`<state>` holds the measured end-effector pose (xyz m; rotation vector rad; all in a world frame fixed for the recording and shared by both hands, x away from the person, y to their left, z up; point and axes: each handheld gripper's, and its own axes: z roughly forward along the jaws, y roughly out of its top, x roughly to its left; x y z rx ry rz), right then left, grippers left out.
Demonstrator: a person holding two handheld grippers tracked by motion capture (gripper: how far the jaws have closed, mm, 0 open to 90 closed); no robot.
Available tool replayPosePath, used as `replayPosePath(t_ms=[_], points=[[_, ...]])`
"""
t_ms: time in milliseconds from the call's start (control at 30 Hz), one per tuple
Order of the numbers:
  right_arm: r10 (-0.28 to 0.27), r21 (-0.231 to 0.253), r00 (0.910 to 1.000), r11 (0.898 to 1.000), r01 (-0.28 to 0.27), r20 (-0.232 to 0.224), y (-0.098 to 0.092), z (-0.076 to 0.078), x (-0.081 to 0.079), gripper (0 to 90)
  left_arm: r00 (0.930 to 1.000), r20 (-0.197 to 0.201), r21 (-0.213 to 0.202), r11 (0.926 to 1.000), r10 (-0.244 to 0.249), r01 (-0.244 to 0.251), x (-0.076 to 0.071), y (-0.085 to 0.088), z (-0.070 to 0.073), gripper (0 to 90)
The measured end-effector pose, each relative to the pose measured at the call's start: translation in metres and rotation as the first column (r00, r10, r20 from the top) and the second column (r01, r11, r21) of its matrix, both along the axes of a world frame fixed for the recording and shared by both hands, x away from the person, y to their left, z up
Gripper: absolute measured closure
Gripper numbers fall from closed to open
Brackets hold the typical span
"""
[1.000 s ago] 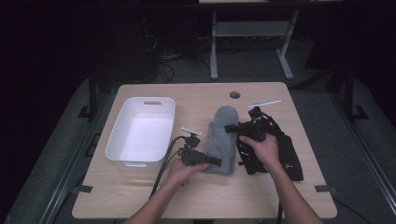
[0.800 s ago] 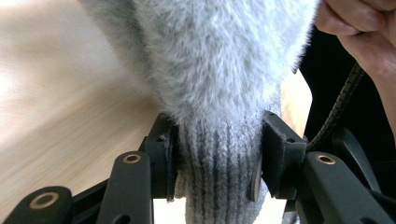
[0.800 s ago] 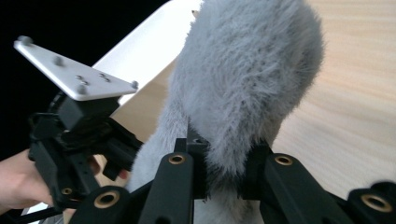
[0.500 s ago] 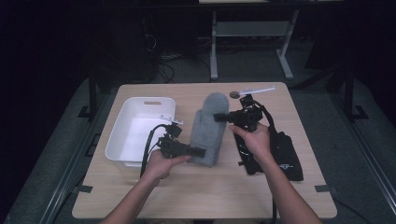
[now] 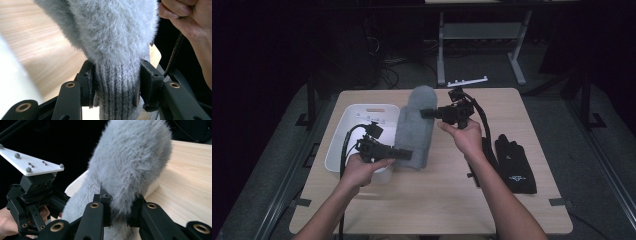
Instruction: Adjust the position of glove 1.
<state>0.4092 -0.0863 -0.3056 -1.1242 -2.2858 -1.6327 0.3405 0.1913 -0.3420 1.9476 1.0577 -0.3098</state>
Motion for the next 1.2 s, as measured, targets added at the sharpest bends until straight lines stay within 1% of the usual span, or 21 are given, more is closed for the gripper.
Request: replayPosePath(t_ms=[167,267,433,667,767,833,867,967,1000,1067,1100,1167,1200], points=[[0.014,0.003,0.9999,1.0,-0.014,0.002,0.019,0.008,0.004,78.6,0.9998,0.001,-0.002,0.9998,0.021,-0.021,-0.001,0.018,0.007,52.7],[0.022,0.005,0.9998,1.0,-0.022,-0.001,0.029,0.011,0.007,78.6,0.9994,-0.004,-0.001,0.9994,0.035,-0.035,-0.001,0.027,0.01,52.6],[0.034,0.013,0.9994,0.999,-0.034,-0.009,0.045,0.014,0.011,78.6,0.9984,-0.002,0.006,0.9983,0.057,-0.057,-0.001,0.043,0.015,52.3],[0.05,0.01,0.9987,0.999,-0.05,-0.013,0.071,0.015,0.019,78.5,0.9951,-0.009,0.015,0.995,0.099,-0.099,0.001,0.065,0.015,52.1],[0.059,0.001,0.9981,0.998,-0.059,-0.017,0.082,0.013,0.024,78.5,0.9938,-0.016,0.022,0.9937,0.11,-0.11,0.003,0.074,0.013,52.1],[0.061,0.007,0.9977,0.998,-0.061,-0.029,0.089,0.01,0.027,78.5,0.9926,-0.024,0.027,0.9925,0.119,-0.119,0.005,0.079,0.012,52.1],[0.062,0.007,0.9977,0.998,-0.062,-0.025,0.091,0.008,0.028,78.5,0.9919,-0.025,0.027,0.992,0.124,-0.124,0.005,0.081,0.01,52.1],[0.07,0.006,0.9968,0.998,-0.07,-0.037,0.1,0.004,0.031,78.5,0.9909,-0.034,0.032,0.9911,0.13,-0.129,0.006,0.088,0.007,52.0],[0.07,0.004,0.9968,0.998,-0.07,-0.039,0.102,0.003,0.032,78.5,0.9901,-0.039,0.035,0.9904,0.135,-0.133,0.007,0.09,0.006,52.0],[0.074,0.006,0.9962,0.997,-0.074,-0.046,0.106,-0.001,0.034,78.5,0.9909,-0.04,0.044,0.9909,0.129,-0.127,0.008,0.094,0.003,52.0],[0.075,0.007,0.9959,0.997,-0.075,-0.051,0.108,-0.003,0.035,78.5,0.9889,-0.044,0.037,0.9894,0.142,-0.14,0.008,0.094,0.002,52.0],[0.077,0.007,0.9954,0.997,-0.077,-0.058,0.11,-0.006,0.037,78.5,0.9888,-0.053,0.042,0.9896,0.14,-0.137,0.01,0.098,0.0,52.0],[0.077,0.007,0.9951,0.997,-0.077,-0.061,0.112,-0.008,0.039,78.5,0.9876,-0.056,0.044,0.9885,0.147,-0.145,0.01,0.099,-0.001,52.0]])
